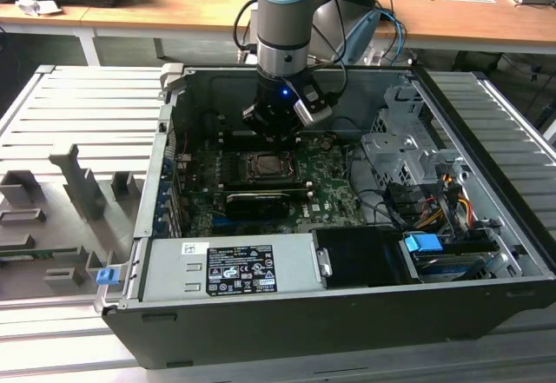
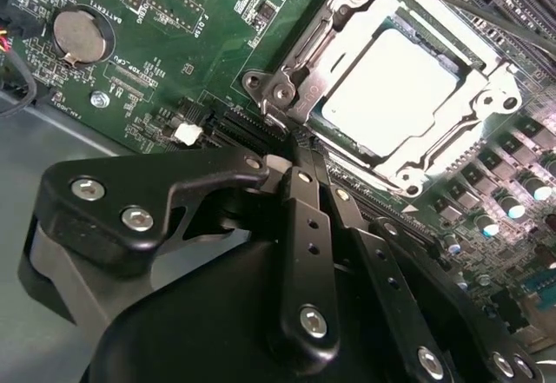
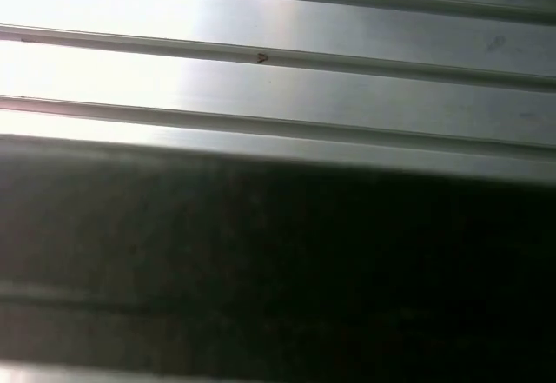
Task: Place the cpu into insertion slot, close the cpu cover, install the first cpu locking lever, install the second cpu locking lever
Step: 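Install the first cpu locking lever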
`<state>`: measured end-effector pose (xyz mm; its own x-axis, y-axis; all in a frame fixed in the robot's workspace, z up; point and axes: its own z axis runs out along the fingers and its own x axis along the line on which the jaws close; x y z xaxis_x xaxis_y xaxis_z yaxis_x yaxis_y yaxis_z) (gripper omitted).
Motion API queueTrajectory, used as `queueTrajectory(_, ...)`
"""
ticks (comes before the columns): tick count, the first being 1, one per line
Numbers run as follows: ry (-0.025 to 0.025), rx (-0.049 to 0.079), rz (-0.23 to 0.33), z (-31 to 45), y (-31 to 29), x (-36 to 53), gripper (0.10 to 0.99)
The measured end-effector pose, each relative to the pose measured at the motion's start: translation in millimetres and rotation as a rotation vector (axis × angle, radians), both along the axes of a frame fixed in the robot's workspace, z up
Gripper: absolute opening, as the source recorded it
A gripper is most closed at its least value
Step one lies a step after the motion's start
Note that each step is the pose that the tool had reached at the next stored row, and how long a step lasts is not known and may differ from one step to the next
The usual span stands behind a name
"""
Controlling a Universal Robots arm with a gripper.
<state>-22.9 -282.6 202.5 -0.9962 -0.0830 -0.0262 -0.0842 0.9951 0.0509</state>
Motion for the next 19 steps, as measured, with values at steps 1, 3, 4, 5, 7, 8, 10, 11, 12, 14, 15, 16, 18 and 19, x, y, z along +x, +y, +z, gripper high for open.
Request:
queueTrajectory(1, 0.0002, 0.0, 0.0, -0.5, 0.0, 0.0, 0.106)
queueTrajectory(3, 0.0004, -0.001, 0.0, -0.9, -0.1, -0.1, 0.106)
queueTrajectory(4, 0.0005, 0.0, 0.0, -0.9, -0.1, -0.1, 0.106)
queueTrajectory(5, 0.0004, 0.002, 0.0, -0.8, -0.1, -0.1, 0.106)
queueTrajectory(7, 0.0, 0.006, 0.0, 0.9, 0.2, 0.0, 0.106)
queueTrajectory(8, 0.0002, 0.006, 0.0, 2.0, 0.1, 0.0, 0.106)
queueTrajectory(10, 0.0003, 0.006, 0.0, 7.8, 0.1, 0.0, 0.106)
queueTrajectory(11, 0.0002, 0.006, 0.0, 13.8, 0.1, 0.0, 0.106)
queueTrajectory(12, 0.0003, 0.006, 0.0, 18.6, 0.1, 0.0, 0.106)
queueTrajectory(14, 0.0002, 0.006, 0.0, 20.9, -0.9, 0.0, 0.106)
queueTrajectory(15, 0.0003, 0.006, 0.0, 20.9, -1.8, 0.0, 0.106)
queueTrajectory(16, 0.0003, 0.006, 0.0, 20.9, -3.2, 0.0, 0.106)
queueTrajectory(18, 0.0003, 0.006, 0.0, 20.9, -4.4, 0.0, 0.106)
queueTrajectory(19, 0.0003, 0.006, 0.0, 20.9, -5.1, 0.0, 0.106)
